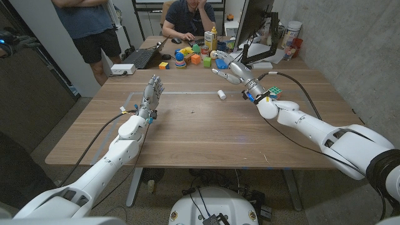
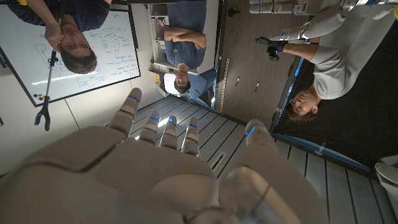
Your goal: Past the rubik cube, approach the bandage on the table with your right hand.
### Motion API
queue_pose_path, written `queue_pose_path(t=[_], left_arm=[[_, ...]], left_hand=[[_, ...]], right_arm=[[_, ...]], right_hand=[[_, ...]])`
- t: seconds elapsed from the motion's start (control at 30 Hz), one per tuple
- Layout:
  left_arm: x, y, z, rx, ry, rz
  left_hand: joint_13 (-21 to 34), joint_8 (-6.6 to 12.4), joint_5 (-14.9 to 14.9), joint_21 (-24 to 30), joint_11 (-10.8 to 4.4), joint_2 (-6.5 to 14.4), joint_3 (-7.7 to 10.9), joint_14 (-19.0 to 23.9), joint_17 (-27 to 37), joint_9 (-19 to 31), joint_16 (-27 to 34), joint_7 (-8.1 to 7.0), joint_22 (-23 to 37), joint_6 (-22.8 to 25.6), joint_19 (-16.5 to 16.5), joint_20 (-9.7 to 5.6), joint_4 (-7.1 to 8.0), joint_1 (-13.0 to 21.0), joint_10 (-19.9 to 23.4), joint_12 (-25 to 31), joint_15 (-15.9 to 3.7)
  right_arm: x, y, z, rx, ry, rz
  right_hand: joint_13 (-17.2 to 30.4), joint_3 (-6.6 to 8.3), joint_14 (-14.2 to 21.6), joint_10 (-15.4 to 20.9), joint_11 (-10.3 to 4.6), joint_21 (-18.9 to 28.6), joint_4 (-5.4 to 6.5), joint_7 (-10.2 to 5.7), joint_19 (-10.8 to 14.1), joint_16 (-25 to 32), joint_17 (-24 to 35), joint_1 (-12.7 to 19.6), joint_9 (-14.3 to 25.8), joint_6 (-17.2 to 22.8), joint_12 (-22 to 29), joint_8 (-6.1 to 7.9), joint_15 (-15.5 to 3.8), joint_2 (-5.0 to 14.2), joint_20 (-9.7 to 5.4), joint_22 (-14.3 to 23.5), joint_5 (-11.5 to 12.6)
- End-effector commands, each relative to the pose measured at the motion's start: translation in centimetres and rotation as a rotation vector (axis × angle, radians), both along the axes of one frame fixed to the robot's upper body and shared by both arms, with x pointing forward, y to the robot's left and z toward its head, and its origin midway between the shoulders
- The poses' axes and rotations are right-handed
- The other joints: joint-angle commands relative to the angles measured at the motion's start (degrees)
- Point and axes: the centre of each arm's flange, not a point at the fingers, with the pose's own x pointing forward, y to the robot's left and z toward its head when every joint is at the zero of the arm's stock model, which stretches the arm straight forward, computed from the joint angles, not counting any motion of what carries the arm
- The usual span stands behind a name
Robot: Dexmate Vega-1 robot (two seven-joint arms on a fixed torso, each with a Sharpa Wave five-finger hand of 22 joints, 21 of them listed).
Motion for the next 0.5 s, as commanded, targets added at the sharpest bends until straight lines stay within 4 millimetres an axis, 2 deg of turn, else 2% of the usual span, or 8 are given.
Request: queue_pose_path(t=[0.03, 0.33, 0.37, 0.4, 0.5], left_arm=[[0.1, -0.1, 0.3, 0.005, -0.006, -0.004], [0.1, -0.1, 0.4, 0.01, -0.005, -0.005], [0.2, -0.1, 0.4, 0.009, -0.005, -0.005], [0.1, -0.1, 0.4, 0.009, -0.005, -0.005], [0.1, -0.1, 0.4, 0.008, -0.008, -0.002]], left_hand=[[0.2, 0.42, 0.4, -0.1, 0.27, 7.3, 0.03, -12.9, 0.1, 0.2, 0.2, 0.03, 0.3, -14.8, -4.9, -0.78, -0.03, -0.1, -14.7, 0.4, 0.3], [0.2, 0.42, 0.4, -0.2, 0.31, 7.3, 0.0, -12.9, 0.1, 0.2, 0.3, 0.08, 0.3, -14.8, -4.8, -0.73, -0.05, 0.0, -14.6, 0.4, 0.32], [0.2, 0.42, 0.4, -0.2, 0.28, 7.3, -0.01, -12.9, 0.1, 0.2, 0.3, 0.1, 0.3, -14.8, -4.8, -0.74, -0.05, 0.0, -14.6, 0.4, 0.34], [0.2, 0.4, 0.4, -0.3, 0.27, 7.3, -0.01, -13.0, 0.1, 0.2, 0.2, 0.08, 0.3, -14.8, -4.9, -0.74, -0.05, 0.0, -14.7, 0.4, 0.37], [0.2, 0.4, 0.4, -0.3, 0.25, 7.3, -0.02, -13.0, 0.1, 0.2, 0.2, 0.07, 0.3, -14.8, -4.8, -0.71, -0.05, 0.0, -14.6, 0.4, 0.37]], right_arm=[[1.8, 0.9, 0.1, -0.196, -0.009, -0.103], [3.9, 2.0, 0.1, -0.289, 0.026, -0.191], [4.1, 2.0, 0.1, -0.291, 0.029, -0.201], [4.3, 2.0, 0.2, -0.294, 0.036, -0.208], [4.7, 2.1, 0.4, -0.303, 0.042, -0.231]], right_hand=[[0.3, -0.71, -1.7, -2.1, 0.66, -0.4, 0.13, 0.76, -0.3, -0.5, 0.3, -0.2, 0.3, -2.0, -0.6, -0.9, 0.51, -0.97, -0.04, 0.1, -0.4], [0.3, -1.06, -2.9, -3.5, 1.63, -0.5, 0.05, 0.74, 0.0, -0.6, 0.3, -0.1, 0.4, -3.8, -0.7, -1.2, 1.03, -0.96, -0.09, 0.1, -0.4], [0.3, -1.08, -2.8, -3.5, 1.91, -0.4, 0.04, 0.74, 0.1, -0.6, 0.3, -0.1, 0.4, -3.8, -0.7, -1.18, 1.03, -0.94, -0.12, 0.1, -0.4], [0.3, -1.14, -2.8, -3.3, 2.84, -0.3, 0.01, 0.92, 0.5, -0.5, 0.3, 0.0, 0.4, -3.8, -0.5, -1.08, 1.13, -0.89, -0.17, 0.1, -0.4], [0.3, -1.25, -2.0, -3.2, 3.13, 0.0, -0.01, 1.53, 1.3, -0.1, 0.2, 0.1, 0.4, -3.8, -0.3, -0.96, 1.22, -0.84, -0.23, 0.2, -0.4]])
